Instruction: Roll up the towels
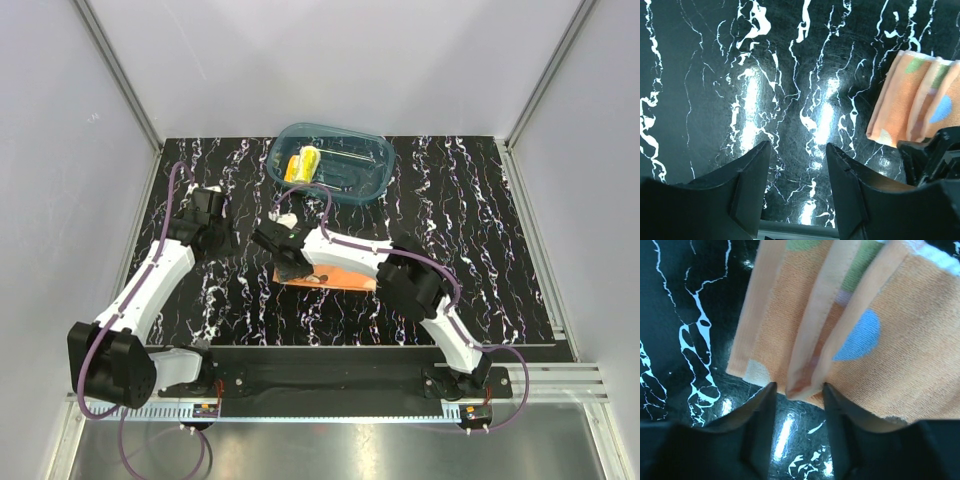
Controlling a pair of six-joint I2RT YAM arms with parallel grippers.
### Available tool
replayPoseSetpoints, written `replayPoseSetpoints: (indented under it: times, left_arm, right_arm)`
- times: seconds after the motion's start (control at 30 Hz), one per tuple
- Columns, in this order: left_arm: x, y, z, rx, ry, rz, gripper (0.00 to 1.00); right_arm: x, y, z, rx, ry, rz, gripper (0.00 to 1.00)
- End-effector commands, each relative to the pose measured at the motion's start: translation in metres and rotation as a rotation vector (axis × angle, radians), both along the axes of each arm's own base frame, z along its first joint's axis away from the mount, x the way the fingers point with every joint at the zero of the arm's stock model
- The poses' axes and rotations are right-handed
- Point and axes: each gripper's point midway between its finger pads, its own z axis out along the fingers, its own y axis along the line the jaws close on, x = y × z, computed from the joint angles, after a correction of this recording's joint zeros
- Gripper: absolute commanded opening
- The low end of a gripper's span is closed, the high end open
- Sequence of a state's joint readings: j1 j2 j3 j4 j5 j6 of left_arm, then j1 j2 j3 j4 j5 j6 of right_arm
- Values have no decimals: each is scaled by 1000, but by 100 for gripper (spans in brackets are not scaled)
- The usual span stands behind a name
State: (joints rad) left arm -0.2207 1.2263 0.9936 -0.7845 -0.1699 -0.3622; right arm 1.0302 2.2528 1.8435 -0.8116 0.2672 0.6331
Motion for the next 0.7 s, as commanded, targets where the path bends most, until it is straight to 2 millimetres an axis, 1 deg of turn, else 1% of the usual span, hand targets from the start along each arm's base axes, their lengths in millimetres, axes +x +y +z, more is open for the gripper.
replayPoseSetpoints:
  times: [0.0,0.03,0.07,0.13,0.17,0.2,0.23,0.27,0.3,0.33,0.37,0.4,0.43,0.47,0.5,0.53,0.57,0.6,0.63,0.67]
  left_arm:
    - [6,9,0,43,-15,18,54]
    - [6,9,0,45,-14,19,54]
    - [6,9,0,45,-13,21,54]
    - [7,10,-1,47,-9,25,54]
    - [7,9,-1,42,-9,30,54]
    - [7,7,-2,34,-4,30,54]
    - [9,6,-1,29,-5,32,54]
    - [10,3,0,14,-6,31,53]
    - [10,-2,-1,-8,-2,21,52]
    - [12,-5,1,-16,-7,17,52]
    - [13,-8,2,-22,-9,18,51]
    - [14,-16,3,-25,-10,-4,50]
    - [14,-22,4,-29,-12,-18,50]
    - [16,-36,9,-38,-25,-51,49]
    - [17,-45,8,-38,-21,-71,49]
    - [18,-53,8,-39,-23,-91,49]
    - [20,-71,7,-41,-16,-127,49]
    - [21,-80,6,-44,-10,-143,49]
    - [22,-89,4,-47,-4,-162,48]
    - [21,-105,3,-57,-7,-198,48]
  right_arm:
    - [-2,14,21,74,-33,57,51]
    - [-5,11,19,67,-29,64,54]
    - [-5,12,32,89,-46,73,56]
    - [-9,7,42,97,-56,81,59]
    - [-8,6,66,137,-87,82,59]
    - [-8,5,79,158,-108,83,61]
    - [-11,-1,86,166,-117,87,62]
    - [-9,-6,117,212,-164,78,66]
    - [-10,-12,128,225,-182,73,68]
    - [-13,-19,132,224,-189,70,70]
    - [-14,-28,155,256,-221,60,73]
    - [-15,-35,162,264,-232,50,74]
    - [-16,-45,161,256,-231,40,75]
    - [-18,-56,174,272,-245,24,75]
    - [-17,-65,175,270,-245,7,76]
    - [-12,-86,164,237,-224,-35,75]
    - [-10,-99,168,255,-219,-70,75]
    - [-8,-110,162,253,-204,-97,70]
    - [3,-141,143,219,-171,-173,67]
    - [3,-149,142,255,-151,-190,65]
